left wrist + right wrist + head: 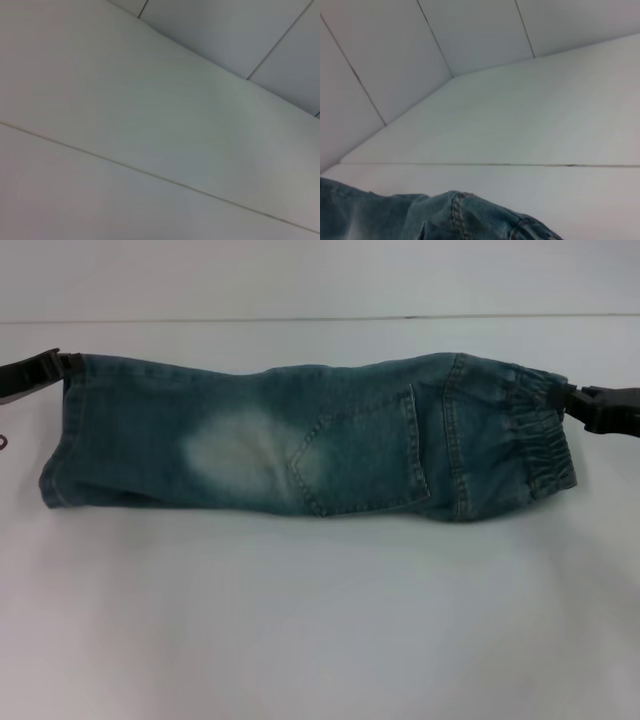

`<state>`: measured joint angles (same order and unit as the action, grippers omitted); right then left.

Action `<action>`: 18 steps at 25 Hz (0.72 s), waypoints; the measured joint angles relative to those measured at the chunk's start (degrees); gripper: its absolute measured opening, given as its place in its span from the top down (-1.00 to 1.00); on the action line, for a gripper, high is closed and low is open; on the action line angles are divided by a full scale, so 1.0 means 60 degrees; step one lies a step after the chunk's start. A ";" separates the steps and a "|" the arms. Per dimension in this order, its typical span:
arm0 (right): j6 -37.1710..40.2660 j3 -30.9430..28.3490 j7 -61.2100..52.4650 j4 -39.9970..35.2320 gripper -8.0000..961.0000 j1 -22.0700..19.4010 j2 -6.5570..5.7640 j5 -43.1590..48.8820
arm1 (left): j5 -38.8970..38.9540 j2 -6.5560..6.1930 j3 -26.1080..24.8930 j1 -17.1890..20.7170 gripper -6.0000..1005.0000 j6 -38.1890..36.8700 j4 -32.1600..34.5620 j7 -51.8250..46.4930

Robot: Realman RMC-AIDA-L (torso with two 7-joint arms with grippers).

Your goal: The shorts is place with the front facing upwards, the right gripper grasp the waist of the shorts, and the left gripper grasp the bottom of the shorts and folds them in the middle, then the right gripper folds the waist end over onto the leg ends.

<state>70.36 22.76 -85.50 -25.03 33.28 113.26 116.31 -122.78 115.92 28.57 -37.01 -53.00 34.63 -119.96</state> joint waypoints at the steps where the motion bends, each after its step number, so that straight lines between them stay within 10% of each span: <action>1: -0.0125 0.0044 0.0000 -0.0001 0.86 0.0049 -0.0003 0.0003 | -0.0001 0.0020 0.0001 -0.0020 0.91 0.0045 0.0000 0.0002; 18: -0.1173 0.0793 0.0178 -0.0002 0.79 0.0407 0.0060 0.0020 | -0.0063 0.0062 0.0693 -0.0179 0.90 0.0755 0.0000 0.0287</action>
<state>63.32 27.52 -84.43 -25.05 35.73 113.62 116.43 -123.16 116.29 32.72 -38.08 -48.47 34.62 -118.23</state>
